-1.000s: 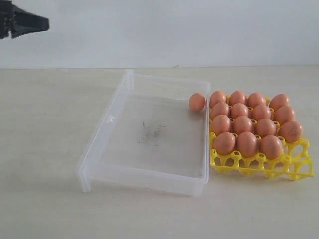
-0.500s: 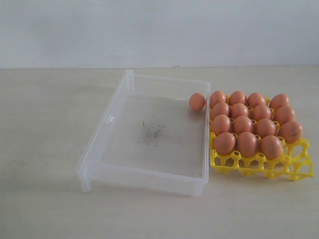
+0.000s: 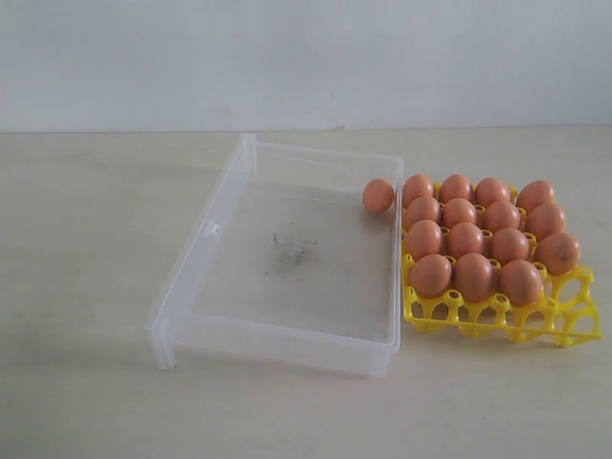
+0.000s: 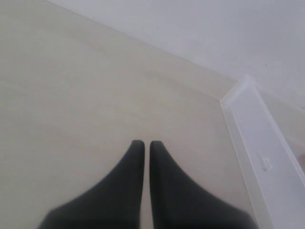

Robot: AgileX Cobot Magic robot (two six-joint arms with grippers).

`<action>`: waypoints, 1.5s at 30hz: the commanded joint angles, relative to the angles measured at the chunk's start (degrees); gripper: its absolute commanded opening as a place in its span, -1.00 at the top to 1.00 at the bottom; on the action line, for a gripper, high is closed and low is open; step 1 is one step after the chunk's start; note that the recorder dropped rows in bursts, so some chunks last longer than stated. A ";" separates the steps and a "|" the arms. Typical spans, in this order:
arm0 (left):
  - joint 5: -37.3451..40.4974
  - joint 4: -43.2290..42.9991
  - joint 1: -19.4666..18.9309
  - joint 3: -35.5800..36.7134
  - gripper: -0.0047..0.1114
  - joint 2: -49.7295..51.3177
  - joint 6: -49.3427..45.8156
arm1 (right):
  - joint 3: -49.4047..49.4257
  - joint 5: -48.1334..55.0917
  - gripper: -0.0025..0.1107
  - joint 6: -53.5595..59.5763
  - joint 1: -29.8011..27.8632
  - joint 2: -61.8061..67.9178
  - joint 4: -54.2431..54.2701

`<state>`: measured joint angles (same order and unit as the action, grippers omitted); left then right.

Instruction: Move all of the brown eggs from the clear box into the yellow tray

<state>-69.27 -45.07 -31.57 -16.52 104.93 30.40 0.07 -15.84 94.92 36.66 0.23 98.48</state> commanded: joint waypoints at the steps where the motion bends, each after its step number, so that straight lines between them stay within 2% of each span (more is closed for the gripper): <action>1: -0.70 -0.38 0.30 0.32 0.85 -0.59 -0.42 | -0.07 0.24 0.96 0.08 -0.16 -0.23 0.04; 4: -0.70 -0.38 0.30 0.32 0.85 -0.59 -0.42 | -0.07 0.24 0.96 0.08 -0.16 -0.23 0.04; 7: -0.70 -0.38 0.30 0.32 0.85 -0.59 -0.42 | -0.07 -0.75 0.96 3.33 -0.16 -0.23 -9.15; 10: -0.70 -0.38 0.30 0.32 0.85 -0.59 -0.42 | -0.07 2.20 0.96 0.10 -0.16 -0.23 -13.62; 12: -0.70 -0.39 0.19 0.32 0.85 -0.59 -0.42 | -2.21 3.87 0.96 -6.67 -0.16 -0.23 -13.71; 15: -0.70 -0.39 0.19 0.32 0.85 -0.59 -0.42 | -5.90 4.19 0.96 -22.26 -0.16 -0.23 -19.76; 19: -0.70 -0.39 0.19 0.32 0.85 -0.59 -0.42 | -6.58 1.88 0.96 -42.25 -0.16 4.62 -41.55; 22: -0.70 -0.39 0.19 0.32 0.85 -0.59 -0.42 | -6.58 -5.21 0.96 -69.06 -0.16 15.06 -61.81; 24: -0.70 -0.39 0.19 0.32 0.85 -0.59 -0.42 | -7.14 -14.60 0.96 -89.35 -0.16 24.81 -74.42; 26: -0.70 -0.39 0.19 0.32 0.85 -0.59 -0.42 | -9.06 -21.32 0.96 -103.38 -0.16 34.59 -84.22; 27: -0.70 -0.39 0.19 0.32 0.85 -0.59 -0.42 | -10.89 -23.78 0.96 -106.53 -0.16 40.23 -88.67; 30: -0.70 -0.39 0.19 0.32 0.85 -0.59 -0.42 | -18.29 -24.15 0.96 -106.58 -0.16 56.50 -99.01; 32: -0.70 -0.39 0.19 0.32 0.85 -0.59 -0.42 | -24.23 -20.04 0.96 -105.60 -0.16 65.86 -99.03; 35: -0.70 -0.39 0.19 0.32 0.85 -0.59 -0.42 | -32.23 -12.48 0.96 -96.79 -0.16 74.88 -100.38; 37: -0.70 -0.39 0.19 0.32 0.85 -0.59 -0.42 | -36.29 -5.77 0.96 -94.92 -0.16 78.33 -99.05; 39: -0.70 -0.39 0.19 0.32 0.85 -0.59 -0.42 | -41.62 3.66 0.96 -92.91 -0.16 80.75 -92.11; 41: -0.70 -0.39 0.19 0.32 0.85 -0.59 -0.42 | -45.93 11.77 0.96 -88.42 -0.16 82.34 -89.80; 45: -0.70 -0.39 0.19 0.32 0.85 -0.59 -0.42 | -51.44 16.22 0.96 -89.06 -0.90 83.81 -88.83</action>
<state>-69.30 -45.30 -31.57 -16.52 104.93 30.38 -47.69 -3.02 5.60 36.66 83.18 7.98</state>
